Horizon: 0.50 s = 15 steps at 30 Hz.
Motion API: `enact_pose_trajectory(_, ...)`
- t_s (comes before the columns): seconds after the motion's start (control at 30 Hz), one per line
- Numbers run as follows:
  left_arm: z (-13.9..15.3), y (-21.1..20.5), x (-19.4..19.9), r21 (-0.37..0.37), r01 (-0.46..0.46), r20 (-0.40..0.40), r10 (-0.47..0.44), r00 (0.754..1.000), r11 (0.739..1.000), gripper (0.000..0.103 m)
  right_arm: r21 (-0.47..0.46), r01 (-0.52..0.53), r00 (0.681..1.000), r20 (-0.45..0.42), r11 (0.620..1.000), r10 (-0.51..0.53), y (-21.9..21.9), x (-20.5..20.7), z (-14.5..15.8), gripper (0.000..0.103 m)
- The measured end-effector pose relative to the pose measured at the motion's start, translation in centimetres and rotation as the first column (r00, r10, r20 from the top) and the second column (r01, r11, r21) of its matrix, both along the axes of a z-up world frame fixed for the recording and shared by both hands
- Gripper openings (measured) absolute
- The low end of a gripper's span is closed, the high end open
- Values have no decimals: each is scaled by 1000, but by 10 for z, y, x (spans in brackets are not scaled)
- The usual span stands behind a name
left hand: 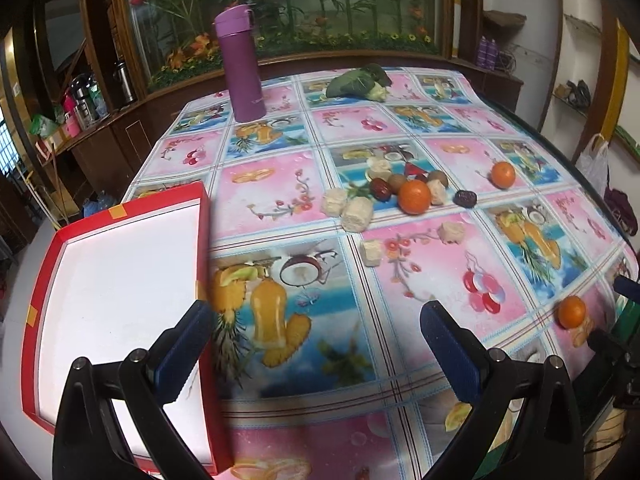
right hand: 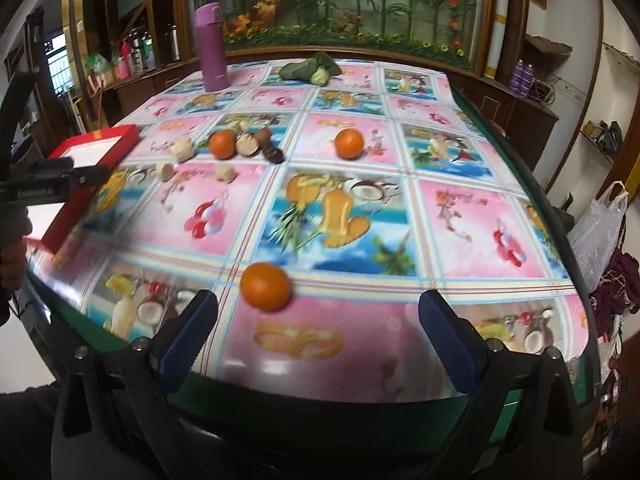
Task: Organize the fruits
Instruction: 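Grasp an orange with the right tool while the left tool grasps a beige cube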
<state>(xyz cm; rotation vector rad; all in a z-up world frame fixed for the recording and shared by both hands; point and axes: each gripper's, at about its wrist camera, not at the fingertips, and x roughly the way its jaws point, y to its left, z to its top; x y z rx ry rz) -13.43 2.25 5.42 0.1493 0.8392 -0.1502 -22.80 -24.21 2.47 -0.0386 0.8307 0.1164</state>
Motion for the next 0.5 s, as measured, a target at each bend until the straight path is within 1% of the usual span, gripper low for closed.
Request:
enact_pose_trajectory(0.03, 0, -1, -1, 2, 2, 1, -2, 1000, 1000, 102, 2, -4, 1000, 1, 1000, 4, 1, 1, -1, 94)
enact_pose_trajectory(0.1, 2, -2, 0, 6, 5, 5, -5, 1000, 1000, 102, 20, -10, 1000, -6, 1000, 11, 2, 3, -3, 90)
enact_pose_trajectory(0.17, 2, -3, 3, 12, 5, 5, -5, 1000, 1000, 102, 40, -13, 1000, -20, 999, 14, 3, 8, -6, 84)
enact_pose_trajectory(0.2, 1, -3, 5, 10, 5, 0, -5, 1000, 1000, 102, 55, -18, 999, -29, 998, 20, 5, 10, -8, 77)
enact_pose_trajectory(0.23, 0, -4, 8, 3, 8, -5, -8, 1000, 1000, 102, 62, -21, 999, -34, 998, 24, 5, 12, -9, 72)
enact_pose_trajectory(0.27, -1, -4, 10, -2, 10, -9, -10, 1000, 1000, 102, 73, -23, 999, -46, 997, 26, 7, 14, -10, 71)
enact_pose_trajectory(0.3, -3, -5, 12, -3, 9, -11, -9, 1000, 1000, 102, 79, -21, 998, -55, 997, 26, 8, 17, -12, 64)
enact_pose_trajectory(0.33, -5, -6, 14, 0, 8, -18, -8, 1000, 1000, 102, 89, -21, 997, -68, 996, 27, 9, 19, -14, 55)
enact_pose_trajectory(0.43, -10, -10, 24, -2, 10, -40, -10, 999, 1000, 101, 134, -22, 995, -94, 991, 35, 10, 25, -20, 46)
enact_pose_trajectory(0.47, -12, -11, 28, -4, 6, -52, -6, 999, 1000, 100, 134, -18, 995, -98, 991, 31, 12, 27, -21, 44)
enact_pose_trajectory(0.5, -13, -12, 31, -7, 4, -61, -4, 998, 1000, 99, 133, -17, 994, -102, 991, 31, 12, 29, -22, 39)
